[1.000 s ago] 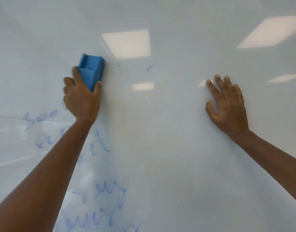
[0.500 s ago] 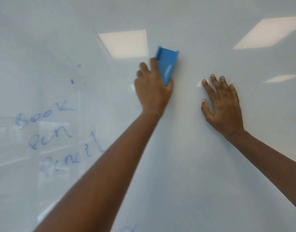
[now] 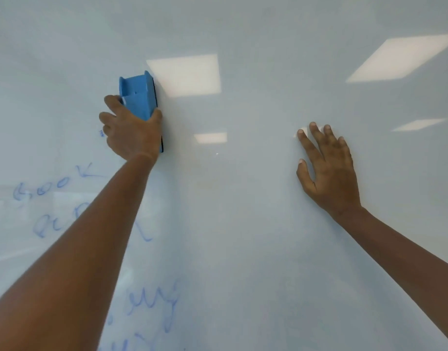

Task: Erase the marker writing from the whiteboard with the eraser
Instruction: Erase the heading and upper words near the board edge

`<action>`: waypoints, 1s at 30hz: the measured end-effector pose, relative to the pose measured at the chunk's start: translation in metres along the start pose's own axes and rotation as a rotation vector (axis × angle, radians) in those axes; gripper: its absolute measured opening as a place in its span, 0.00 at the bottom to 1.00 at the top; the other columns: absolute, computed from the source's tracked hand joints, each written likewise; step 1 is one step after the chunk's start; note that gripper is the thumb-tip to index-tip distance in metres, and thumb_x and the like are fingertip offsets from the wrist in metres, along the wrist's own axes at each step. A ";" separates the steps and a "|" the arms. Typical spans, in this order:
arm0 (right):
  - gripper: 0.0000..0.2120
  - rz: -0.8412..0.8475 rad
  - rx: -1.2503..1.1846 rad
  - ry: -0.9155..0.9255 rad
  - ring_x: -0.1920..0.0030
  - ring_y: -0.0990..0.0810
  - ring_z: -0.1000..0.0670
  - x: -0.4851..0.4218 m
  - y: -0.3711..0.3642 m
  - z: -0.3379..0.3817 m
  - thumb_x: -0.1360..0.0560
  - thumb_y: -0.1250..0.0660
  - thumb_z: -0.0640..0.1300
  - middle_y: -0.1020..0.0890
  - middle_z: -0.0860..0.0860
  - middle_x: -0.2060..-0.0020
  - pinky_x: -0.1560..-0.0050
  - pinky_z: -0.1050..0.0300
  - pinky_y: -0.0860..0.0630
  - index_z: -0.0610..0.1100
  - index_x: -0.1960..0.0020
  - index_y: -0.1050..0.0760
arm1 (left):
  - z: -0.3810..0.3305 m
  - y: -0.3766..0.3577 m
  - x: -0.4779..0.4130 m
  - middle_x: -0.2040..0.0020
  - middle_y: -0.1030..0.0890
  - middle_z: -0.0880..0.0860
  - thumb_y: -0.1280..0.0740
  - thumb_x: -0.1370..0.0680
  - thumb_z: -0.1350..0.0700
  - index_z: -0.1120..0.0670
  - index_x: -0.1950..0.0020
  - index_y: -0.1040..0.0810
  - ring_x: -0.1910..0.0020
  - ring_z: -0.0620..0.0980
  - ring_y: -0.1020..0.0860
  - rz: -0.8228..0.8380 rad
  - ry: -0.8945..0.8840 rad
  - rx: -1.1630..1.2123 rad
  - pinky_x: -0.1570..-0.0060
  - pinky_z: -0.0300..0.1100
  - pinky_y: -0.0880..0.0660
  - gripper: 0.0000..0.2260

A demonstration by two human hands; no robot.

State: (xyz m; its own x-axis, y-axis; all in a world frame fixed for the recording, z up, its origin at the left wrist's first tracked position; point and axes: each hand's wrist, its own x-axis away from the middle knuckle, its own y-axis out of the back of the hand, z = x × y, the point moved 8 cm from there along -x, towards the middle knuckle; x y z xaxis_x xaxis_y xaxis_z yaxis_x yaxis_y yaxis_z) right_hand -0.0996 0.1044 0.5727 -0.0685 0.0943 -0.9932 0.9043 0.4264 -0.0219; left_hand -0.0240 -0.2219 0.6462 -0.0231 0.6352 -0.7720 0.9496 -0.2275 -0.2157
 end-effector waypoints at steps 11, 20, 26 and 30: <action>0.25 0.000 -0.008 0.005 0.29 0.38 0.40 0.001 -0.001 -0.002 0.24 0.50 0.48 0.34 0.41 0.30 0.30 0.41 0.42 0.41 0.30 0.35 | -0.088 -0.049 0.112 0.42 0.29 0.62 0.34 0.27 0.49 0.56 0.30 0.37 0.49 0.59 0.29 0.162 -0.717 -0.078 0.52 0.47 0.34 0.28; 0.25 -0.013 -0.026 0.007 0.29 0.37 0.39 0.002 0.001 -0.002 0.24 0.50 0.48 0.33 0.41 0.30 0.31 0.41 0.42 0.41 0.30 0.35 | 0.012 0.010 0.000 0.38 0.32 0.66 0.36 0.26 0.47 0.56 0.29 0.40 0.42 0.65 0.30 -0.018 -0.289 -0.207 0.46 0.56 0.33 0.29; 0.25 -0.022 -0.012 0.010 0.30 0.37 0.38 0.002 0.000 -0.001 0.24 0.50 0.47 0.33 0.40 0.30 0.31 0.40 0.42 0.40 0.30 0.35 | 0.111 0.056 -0.022 0.35 0.35 0.64 0.37 0.25 0.48 0.57 0.30 0.41 0.39 0.63 0.32 -0.124 0.191 -0.135 0.41 0.55 0.34 0.28; 0.25 -0.019 -0.009 0.011 0.30 0.37 0.38 0.001 0.000 0.000 0.24 0.50 0.47 0.33 0.40 0.31 0.31 0.40 0.42 0.40 0.30 0.35 | 0.100 0.052 -0.013 0.36 0.34 0.64 0.37 0.25 0.48 0.58 0.30 0.41 0.39 0.62 0.32 -0.151 0.207 -0.117 0.40 0.54 0.34 0.28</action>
State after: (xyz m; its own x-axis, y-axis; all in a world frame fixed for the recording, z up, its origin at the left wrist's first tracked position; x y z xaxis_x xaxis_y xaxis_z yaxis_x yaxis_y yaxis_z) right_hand -0.0992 0.1043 0.5712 -0.0905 0.0961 -0.9912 0.8990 0.4361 -0.0398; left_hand -0.0058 -0.3154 0.5852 -0.1143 0.7956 -0.5950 0.9702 -0.0394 -0.2390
